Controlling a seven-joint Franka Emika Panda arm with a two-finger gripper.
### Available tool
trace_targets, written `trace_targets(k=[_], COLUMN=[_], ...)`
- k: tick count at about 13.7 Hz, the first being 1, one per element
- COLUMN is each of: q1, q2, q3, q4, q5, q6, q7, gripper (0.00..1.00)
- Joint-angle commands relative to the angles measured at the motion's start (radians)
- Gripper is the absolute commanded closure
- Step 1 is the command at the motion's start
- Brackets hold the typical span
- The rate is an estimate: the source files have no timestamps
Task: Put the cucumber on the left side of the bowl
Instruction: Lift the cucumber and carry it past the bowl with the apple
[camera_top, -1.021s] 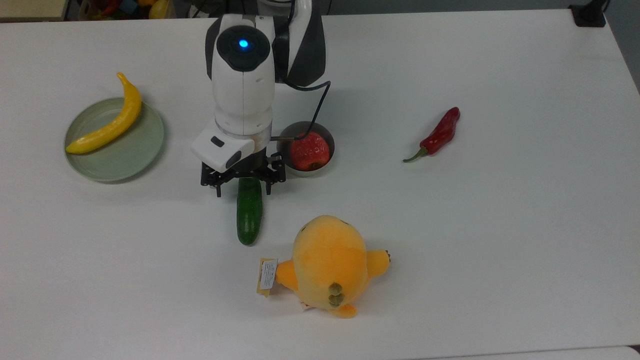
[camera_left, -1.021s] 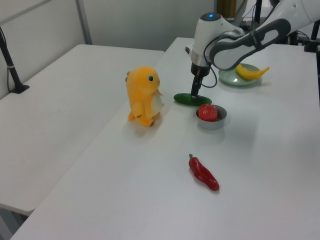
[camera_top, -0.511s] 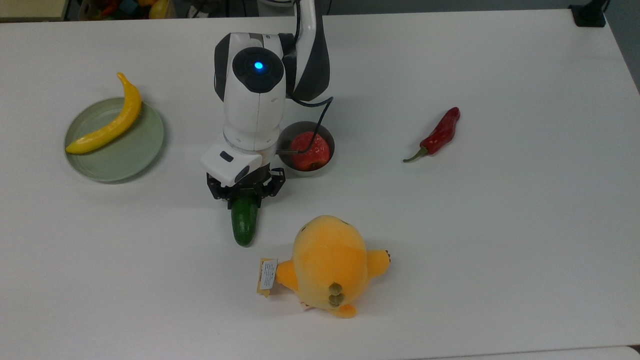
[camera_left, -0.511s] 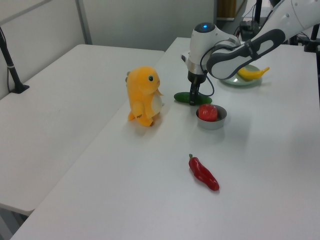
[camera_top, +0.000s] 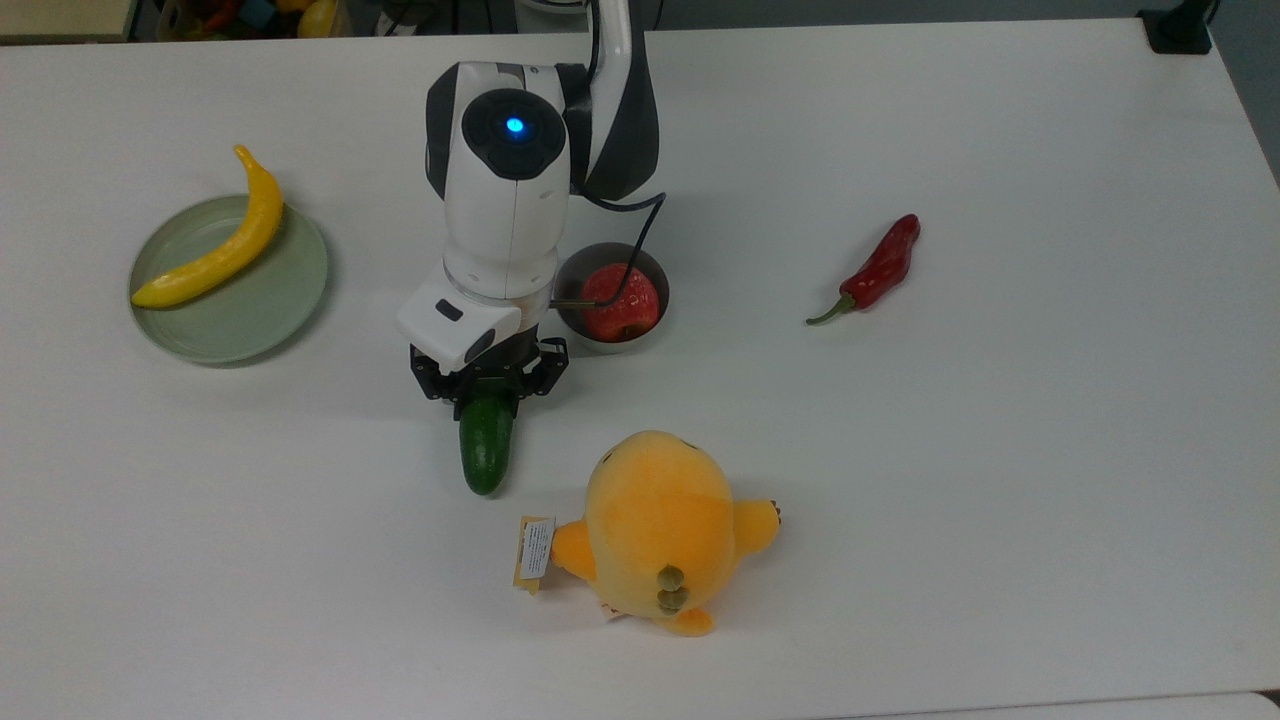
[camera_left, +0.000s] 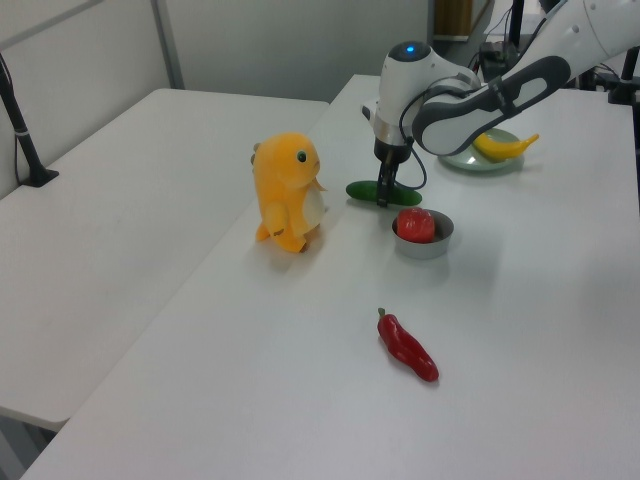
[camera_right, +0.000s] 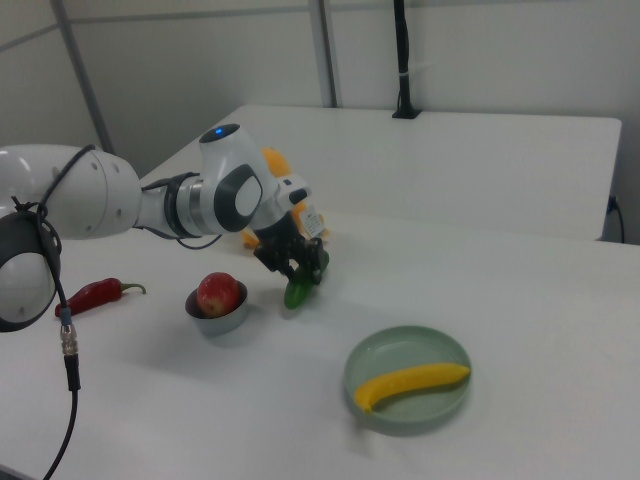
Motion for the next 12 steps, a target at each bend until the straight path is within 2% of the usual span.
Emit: trace_targets(k=[1,4,7,9,12], q1=[-0.010,0.007,0.070,0.082,0.093], q2=[-0.137,-0.243,-0.341,-0.370,-0.373], q3=[0.010,0.011,0.017,0.057,0.129], q4=[-0.059,-0.166,-0.276,-0.297,-0.297], q5=[0.006,0.007,0.022,0.079,0.084], q6=[-0.005,-0.011,-0.051,-0.075,-0.123], q7=[0.041,0.092,0.219,0.290,0.376], gripper=[0.64,0.63,0.62,0.61,0.61])
